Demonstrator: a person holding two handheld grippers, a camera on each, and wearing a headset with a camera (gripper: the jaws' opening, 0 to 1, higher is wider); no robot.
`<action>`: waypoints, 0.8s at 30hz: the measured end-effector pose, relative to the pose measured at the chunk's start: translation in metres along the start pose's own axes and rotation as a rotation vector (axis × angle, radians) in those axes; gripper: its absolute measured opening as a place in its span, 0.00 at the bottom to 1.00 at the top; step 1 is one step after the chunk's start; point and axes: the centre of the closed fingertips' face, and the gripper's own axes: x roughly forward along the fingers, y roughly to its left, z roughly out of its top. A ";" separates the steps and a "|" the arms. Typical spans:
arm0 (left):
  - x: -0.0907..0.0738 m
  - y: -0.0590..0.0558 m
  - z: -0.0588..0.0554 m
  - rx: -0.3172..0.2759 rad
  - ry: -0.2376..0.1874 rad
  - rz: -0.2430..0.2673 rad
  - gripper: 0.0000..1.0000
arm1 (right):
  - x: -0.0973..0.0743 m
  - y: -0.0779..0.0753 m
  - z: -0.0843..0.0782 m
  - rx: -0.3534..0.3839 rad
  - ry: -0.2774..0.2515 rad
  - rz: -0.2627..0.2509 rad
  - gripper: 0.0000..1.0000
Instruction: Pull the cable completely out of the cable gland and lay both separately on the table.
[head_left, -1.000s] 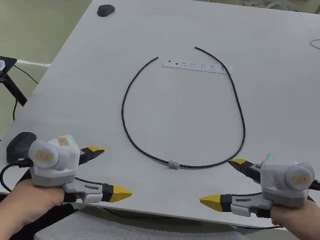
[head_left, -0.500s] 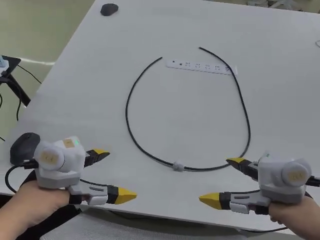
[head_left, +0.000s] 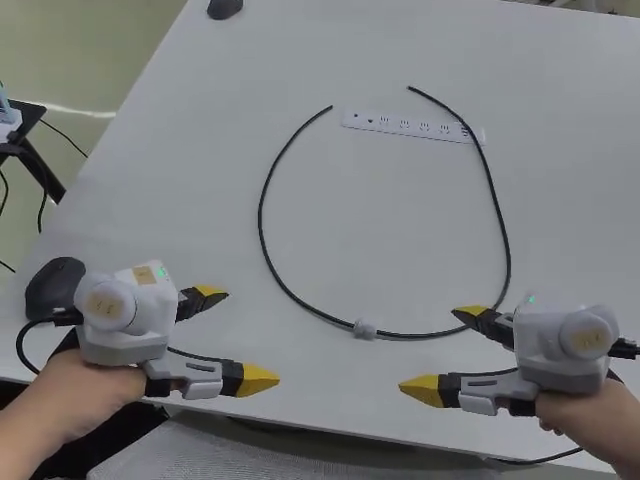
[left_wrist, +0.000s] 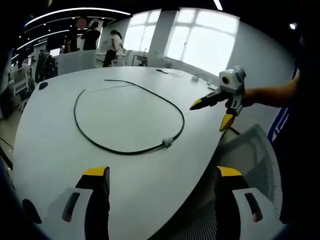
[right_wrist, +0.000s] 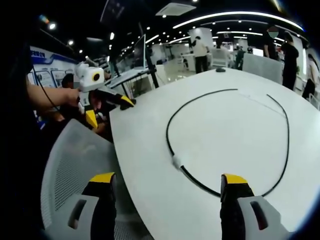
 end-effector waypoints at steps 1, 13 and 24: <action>0.001 0.000 -0.001 -0.002 0.005 -0.003 0.87 | 0.002 -0.001 0.001 -0.001 0.003 0.002 0.86; 0.007 -0.001 -0.005 0.012 0.011 -0.018 0.88 | 0.018 -0.006 0.002 -0.043 0.045 0.008 0.83; 0.013 -0.002 -0.009 0.003 0.015 -0.032 0.88 | 0.042 -0.009 0.000 -0.100 0.121 0.020 0.67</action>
